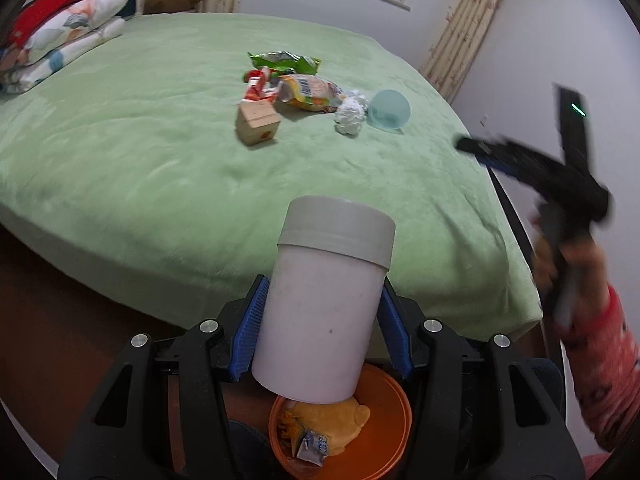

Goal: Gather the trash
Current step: 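Carry the beige cup toward the bucket with the left tool while the right tool grasps the clear blue bowl, then lower the beige cup and blue bowl into the orange bucket and release both, then move the left tool to the wooden block on the bed and grasp it, then hold the wooden block with the left tool while the right tool grasps the white tissue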

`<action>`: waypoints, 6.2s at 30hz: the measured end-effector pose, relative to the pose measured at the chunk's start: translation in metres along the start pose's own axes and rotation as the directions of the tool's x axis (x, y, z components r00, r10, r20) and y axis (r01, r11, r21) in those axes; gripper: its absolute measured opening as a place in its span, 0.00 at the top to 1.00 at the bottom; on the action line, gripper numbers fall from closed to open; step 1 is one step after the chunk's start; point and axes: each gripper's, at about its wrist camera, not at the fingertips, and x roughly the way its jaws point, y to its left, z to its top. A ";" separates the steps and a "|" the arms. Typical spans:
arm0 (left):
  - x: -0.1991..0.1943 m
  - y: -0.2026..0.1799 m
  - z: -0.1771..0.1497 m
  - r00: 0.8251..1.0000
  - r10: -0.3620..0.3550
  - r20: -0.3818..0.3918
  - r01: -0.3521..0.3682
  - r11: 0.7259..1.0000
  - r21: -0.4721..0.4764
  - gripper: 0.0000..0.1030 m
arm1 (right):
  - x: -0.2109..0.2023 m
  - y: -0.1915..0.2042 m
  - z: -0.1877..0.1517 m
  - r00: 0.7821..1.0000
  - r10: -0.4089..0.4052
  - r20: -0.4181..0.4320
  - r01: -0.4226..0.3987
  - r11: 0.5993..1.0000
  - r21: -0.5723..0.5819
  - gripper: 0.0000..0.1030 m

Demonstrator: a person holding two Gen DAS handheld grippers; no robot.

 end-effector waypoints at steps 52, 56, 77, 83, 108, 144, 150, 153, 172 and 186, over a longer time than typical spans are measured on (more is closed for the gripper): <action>-0.047 -0.049 -0.046 0.999 0.002 0.032 -0.003 1.000 0.027 0.49 | -0.186 0.078 -0.091 0.983 0.094 0.155 -0.035 0.939 -0.342 0.97; -0.047 -0.048 -0.062 1.000 0.008 0.009 -0.008 1.000 0.028 0.49 | -0.186 0.078 -0.121 0.989 0.107 0.106 -0.065 0.937 -0.344 0.97; 0.095 -0.038 -0.193 0.897 -0.003 -0.442 -0.028 0.998 -0.064 0.49 | -0.059 0.050 -0.261 0.941 0.007 -0.338 -0.095 0.964 -0.246 0.97; 0.123 -0.042 -0.207 0.859 0.007 -0.511 -0.048 0.997 -0.067 0.49 | -0.028 0.039 -0.281 0.906 -0.009 -0.423 -0.082 0.977 -0.197 0.97; 0.122 -0.027 -0.209 0.866 0.056 -0.497 -0.116 0.989 -0.091 0.18 | -0.035 0.014 -0.260 0.922 0.012 -0.386 -0.038 0.997 -0.060 0.36; 0.069 0.031 0.050 0.983 0.180 -0.032 -0.183 0.969 -0.168 0.15 | -0.090 0.021 -0.178 0.982 0.129 -0.135 -0.130 0.992 -0.001 0.33; 0.108 0.052 0.117 0.969 0.249 -0.005 -0.245 0.950 -0.196 0.15 | -0.079 0.015 -0.175 0.980 0.133 -0.147 -0.132 0.991 0.018 0.33; 0.125 0.055 0.133 0.961 0.276 -0.003 -0.271 0.942 -0.199 0.15 | -0.073 0.015 -0.177 0.977 0.141 -0.162 -0.140 0.990 0.019 0.33; 0.096 0.040 0.118 0.973 0.227 0.049 -0.219 0.966 -0.136 0.61 | -0.079 0.026 -0.177 0.977 0.147 -0.157 -0.149 0.989 0.001 0.33; 0.028 0.043 0.036 0.981 0.139 0.133 -0.121 0.983 -0.136 0.62 | -0.076 0.033 -0.122 0.988 0.134 -0.075 -0.135 0.991 -0.001 0.33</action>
